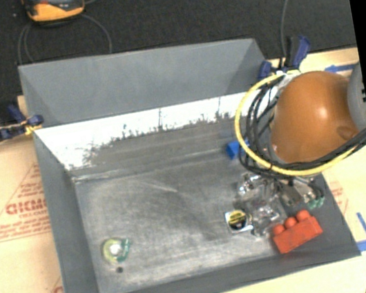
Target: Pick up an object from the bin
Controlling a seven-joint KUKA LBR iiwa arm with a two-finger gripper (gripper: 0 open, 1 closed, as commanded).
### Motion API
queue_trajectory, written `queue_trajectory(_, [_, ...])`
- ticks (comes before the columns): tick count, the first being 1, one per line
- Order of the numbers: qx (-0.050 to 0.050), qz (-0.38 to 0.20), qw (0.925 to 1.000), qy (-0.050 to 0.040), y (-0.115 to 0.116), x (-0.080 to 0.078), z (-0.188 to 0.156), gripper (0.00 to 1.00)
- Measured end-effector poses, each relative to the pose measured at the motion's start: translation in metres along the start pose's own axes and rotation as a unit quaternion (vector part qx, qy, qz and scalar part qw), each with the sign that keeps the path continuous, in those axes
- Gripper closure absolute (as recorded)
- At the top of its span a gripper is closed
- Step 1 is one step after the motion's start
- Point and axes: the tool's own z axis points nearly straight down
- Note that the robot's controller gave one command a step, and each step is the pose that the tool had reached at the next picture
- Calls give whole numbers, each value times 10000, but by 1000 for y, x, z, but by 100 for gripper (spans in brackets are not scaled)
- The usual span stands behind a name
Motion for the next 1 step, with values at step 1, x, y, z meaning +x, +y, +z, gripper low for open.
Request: queue_trajectory(1, [-20, -1580, 9874, 20, 14, -7, -23, 100])
